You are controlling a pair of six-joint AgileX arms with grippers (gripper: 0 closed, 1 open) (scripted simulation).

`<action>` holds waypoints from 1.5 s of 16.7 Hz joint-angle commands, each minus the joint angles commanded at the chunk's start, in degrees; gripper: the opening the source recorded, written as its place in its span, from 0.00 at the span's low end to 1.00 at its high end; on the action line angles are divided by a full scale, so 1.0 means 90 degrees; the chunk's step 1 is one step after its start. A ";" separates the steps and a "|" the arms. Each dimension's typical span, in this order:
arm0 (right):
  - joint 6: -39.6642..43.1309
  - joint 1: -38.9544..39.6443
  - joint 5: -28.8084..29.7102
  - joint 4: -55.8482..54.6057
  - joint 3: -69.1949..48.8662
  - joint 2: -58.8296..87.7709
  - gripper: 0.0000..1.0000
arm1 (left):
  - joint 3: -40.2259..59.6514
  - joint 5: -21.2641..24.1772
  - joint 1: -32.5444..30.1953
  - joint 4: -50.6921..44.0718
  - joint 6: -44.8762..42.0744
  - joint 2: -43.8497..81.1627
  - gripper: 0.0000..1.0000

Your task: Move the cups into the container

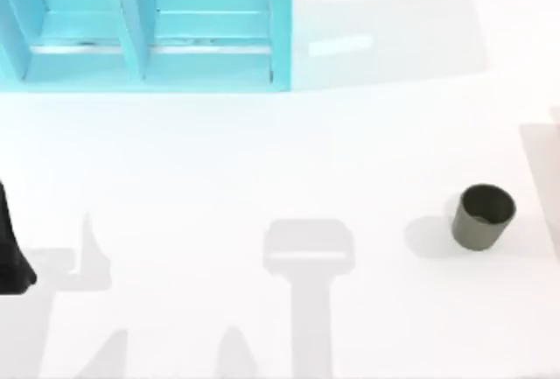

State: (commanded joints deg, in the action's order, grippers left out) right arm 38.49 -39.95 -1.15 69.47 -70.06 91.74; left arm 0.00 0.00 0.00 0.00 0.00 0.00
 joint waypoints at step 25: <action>-0.3089 0.3125 0.0112 0.1145 -0.2022 0.0714 1.00 | 0.0000 0.0000 0.0000 0.0000 0.0000 0.0000 1.00</action>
State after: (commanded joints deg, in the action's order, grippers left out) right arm 10.69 -11.83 -0.15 79.78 -88.26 98.17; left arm 0.00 0.00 0.00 0.00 0.00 0.00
